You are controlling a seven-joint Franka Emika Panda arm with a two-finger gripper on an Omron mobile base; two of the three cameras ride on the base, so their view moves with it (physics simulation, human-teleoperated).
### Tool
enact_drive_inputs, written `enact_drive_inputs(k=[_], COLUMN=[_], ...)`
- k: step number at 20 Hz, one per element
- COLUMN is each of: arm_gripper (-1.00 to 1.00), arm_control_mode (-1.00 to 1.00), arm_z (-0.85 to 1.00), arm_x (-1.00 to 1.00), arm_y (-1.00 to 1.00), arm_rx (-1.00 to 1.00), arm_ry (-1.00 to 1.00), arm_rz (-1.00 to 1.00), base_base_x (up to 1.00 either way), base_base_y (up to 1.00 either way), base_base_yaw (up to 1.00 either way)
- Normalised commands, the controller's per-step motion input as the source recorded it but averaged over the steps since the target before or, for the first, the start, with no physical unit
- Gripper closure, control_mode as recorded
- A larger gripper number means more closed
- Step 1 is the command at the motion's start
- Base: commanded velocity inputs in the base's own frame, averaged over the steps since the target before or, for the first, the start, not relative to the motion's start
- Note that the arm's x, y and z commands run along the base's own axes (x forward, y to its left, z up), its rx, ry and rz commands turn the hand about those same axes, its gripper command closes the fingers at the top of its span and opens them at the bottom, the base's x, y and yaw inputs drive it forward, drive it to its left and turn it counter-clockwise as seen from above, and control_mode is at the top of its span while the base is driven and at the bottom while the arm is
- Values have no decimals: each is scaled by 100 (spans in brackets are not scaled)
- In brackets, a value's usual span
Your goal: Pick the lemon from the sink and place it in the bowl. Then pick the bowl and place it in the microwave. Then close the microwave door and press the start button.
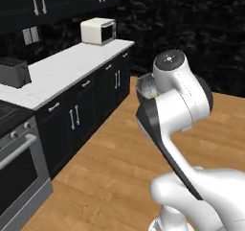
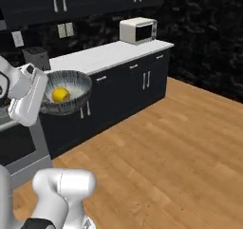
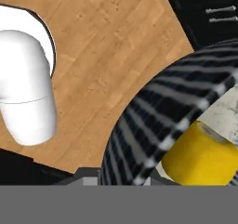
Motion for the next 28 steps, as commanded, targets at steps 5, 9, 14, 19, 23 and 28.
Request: enact_drive_inputs(k=[5, 9, 14, 19, 23, 28], arm_gripper=[100, 100, 100, 100, 100, 100], arm_control_mode=[100, 100, 100, 100, 100, 100], arm_z=[0, 0, 0, 0, 0, 0], arm_x=[0, 0, 0, 0, 0, 0], arm_y=[0, 0, 0, 0, 0, 0], arm_rx=[0, 0, 0, 0, 0, 0], arm_ry=[0, 0, 0, 0, 0, 0], arm_rz=[0, 0, 0, 0, 0, 0], base_base_x=[81, 63, 80, 100, 97, 53], base_base_y=[0, 0, 6, 22, 39, 34], base_base_yaw=[82, 84, 74, 27, 11, 9])
